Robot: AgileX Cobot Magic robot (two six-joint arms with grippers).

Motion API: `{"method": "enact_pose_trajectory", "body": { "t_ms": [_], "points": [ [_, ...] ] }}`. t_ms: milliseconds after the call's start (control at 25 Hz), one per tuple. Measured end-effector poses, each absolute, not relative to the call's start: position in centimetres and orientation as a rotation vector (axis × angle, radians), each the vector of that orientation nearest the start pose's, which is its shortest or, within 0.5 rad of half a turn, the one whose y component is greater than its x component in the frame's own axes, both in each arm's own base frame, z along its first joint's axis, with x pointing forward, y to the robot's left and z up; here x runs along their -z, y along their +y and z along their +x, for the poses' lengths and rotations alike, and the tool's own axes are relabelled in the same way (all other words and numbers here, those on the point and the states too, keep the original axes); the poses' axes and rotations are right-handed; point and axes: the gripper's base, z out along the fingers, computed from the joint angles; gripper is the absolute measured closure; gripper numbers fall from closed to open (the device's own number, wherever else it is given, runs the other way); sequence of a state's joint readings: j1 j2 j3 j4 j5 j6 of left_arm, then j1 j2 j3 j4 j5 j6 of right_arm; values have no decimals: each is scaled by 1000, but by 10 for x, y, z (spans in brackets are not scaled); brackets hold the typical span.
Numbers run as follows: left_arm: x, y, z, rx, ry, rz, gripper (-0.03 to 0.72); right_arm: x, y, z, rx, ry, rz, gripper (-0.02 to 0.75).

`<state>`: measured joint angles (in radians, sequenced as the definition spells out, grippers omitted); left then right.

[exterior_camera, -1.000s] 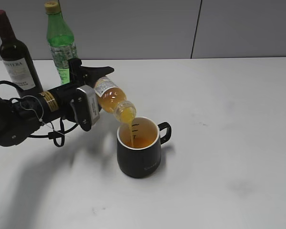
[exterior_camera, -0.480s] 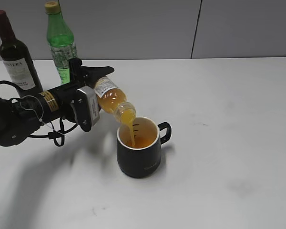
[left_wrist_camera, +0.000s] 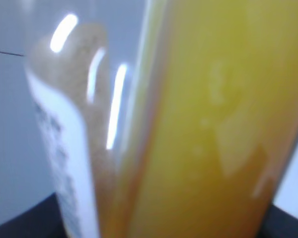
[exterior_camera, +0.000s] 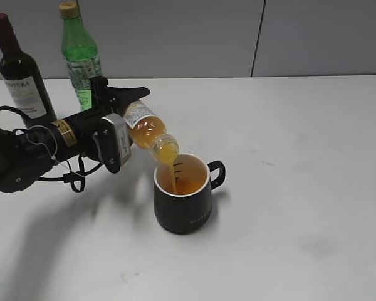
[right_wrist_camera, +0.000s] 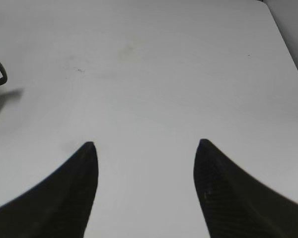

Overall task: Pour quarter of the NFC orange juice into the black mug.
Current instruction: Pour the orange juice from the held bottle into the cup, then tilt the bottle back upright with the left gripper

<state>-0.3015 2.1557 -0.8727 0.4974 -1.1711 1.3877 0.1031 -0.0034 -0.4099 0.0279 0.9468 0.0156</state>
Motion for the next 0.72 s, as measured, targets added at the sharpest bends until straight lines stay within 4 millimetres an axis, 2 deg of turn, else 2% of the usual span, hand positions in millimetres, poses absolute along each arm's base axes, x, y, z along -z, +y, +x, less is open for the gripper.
{"method": "enact_pose_trajectory", "body": {
  "t_ms": [720],
  "points": [
    [-106,-152,353,-638,643,1546,219,-261,3,9,-109,2017,-86,272]
  ]
}}
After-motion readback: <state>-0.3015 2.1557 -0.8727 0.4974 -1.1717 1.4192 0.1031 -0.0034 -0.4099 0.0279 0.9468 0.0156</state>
